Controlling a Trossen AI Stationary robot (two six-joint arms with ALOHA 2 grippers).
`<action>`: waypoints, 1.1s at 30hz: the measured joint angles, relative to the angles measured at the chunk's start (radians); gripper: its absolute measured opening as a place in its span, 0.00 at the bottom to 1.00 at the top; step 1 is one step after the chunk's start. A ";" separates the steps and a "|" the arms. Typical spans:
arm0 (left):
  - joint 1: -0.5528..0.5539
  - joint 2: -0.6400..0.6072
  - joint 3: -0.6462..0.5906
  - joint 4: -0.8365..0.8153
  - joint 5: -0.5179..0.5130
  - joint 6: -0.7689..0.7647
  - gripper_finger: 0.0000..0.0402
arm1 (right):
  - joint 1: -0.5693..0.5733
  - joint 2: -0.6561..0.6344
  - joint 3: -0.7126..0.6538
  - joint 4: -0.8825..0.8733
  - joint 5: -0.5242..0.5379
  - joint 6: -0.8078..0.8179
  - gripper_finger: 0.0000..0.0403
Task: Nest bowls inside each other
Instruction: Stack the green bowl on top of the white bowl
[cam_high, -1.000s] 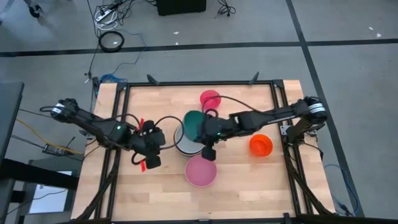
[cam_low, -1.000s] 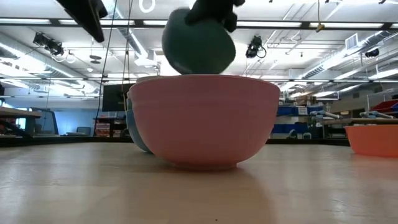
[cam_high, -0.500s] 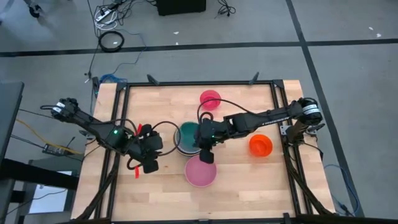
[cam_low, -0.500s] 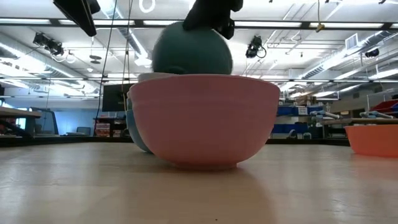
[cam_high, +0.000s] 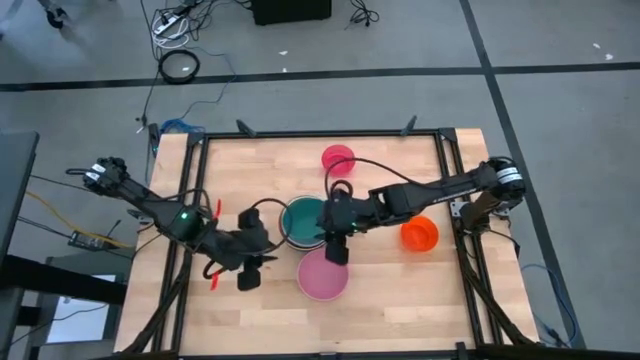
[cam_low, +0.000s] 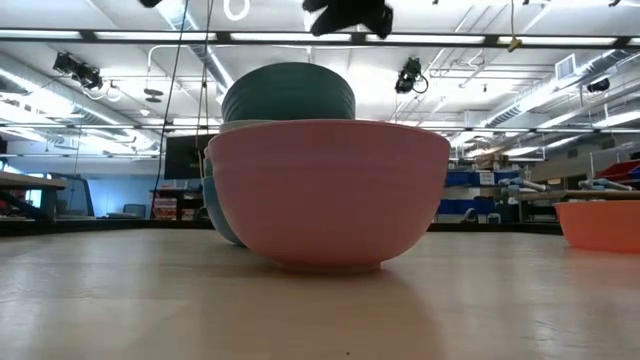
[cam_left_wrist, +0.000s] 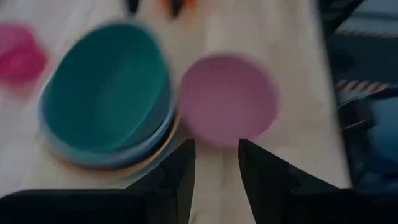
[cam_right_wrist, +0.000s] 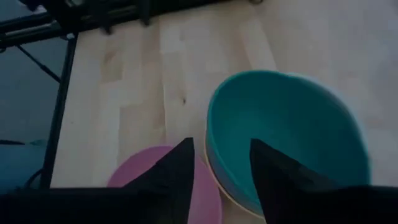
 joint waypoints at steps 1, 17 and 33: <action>-0.002 0.000 0.000 0.023 0.001 0.007 0.33 | 0.010 -0.006 0.000 0.001 0.035 -0.005 0.35; -0.014 0.001 0.000 0.035 0.001 -0.026 0.33 | 0.000 -0.010 -0.107 0.007 0.137 0.117 0.30; -0.014 0.001 0.000 0.033 0.001 -0.025 0.33 | -0.030 -0.009 -0.191 0.069 0.105 0.151 0.28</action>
